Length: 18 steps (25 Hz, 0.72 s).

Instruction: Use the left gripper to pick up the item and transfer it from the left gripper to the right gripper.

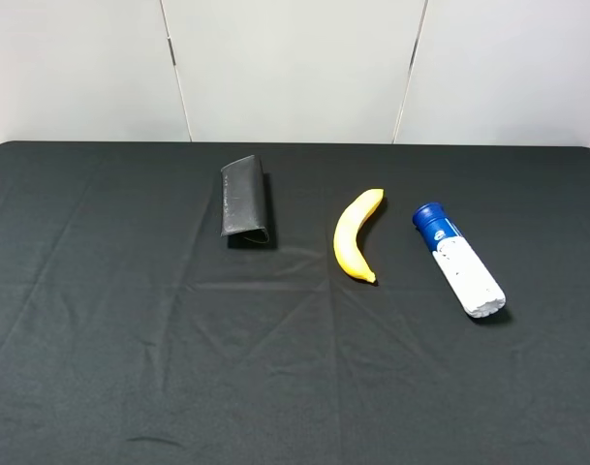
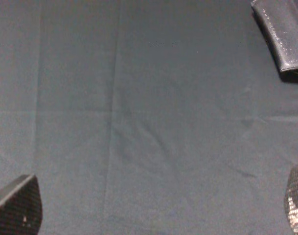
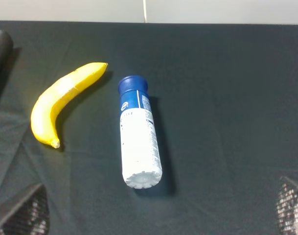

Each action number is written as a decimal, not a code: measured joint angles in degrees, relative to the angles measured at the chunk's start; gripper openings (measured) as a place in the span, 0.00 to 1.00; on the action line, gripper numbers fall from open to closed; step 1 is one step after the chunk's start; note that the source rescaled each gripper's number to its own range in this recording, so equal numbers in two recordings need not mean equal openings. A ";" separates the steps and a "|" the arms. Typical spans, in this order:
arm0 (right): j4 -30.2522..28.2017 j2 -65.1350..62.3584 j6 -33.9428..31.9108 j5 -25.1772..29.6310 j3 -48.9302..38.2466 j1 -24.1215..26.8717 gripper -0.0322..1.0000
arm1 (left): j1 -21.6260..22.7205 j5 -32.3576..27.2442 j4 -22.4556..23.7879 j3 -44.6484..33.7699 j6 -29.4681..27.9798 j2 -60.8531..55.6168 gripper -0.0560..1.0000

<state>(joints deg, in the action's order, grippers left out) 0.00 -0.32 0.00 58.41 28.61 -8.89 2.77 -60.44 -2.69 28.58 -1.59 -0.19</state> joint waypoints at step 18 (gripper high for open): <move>0.00 0.00 -0.31 -0.06 0.00 10.76 1.00 | 0.00 0.00 0.00 0.00 0.00 0.00 1.00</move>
<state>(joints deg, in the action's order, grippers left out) 0.00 -0.32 -0.31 58.35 28.61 1.87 2.77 -60.44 -2.69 28.58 -1.59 -0.19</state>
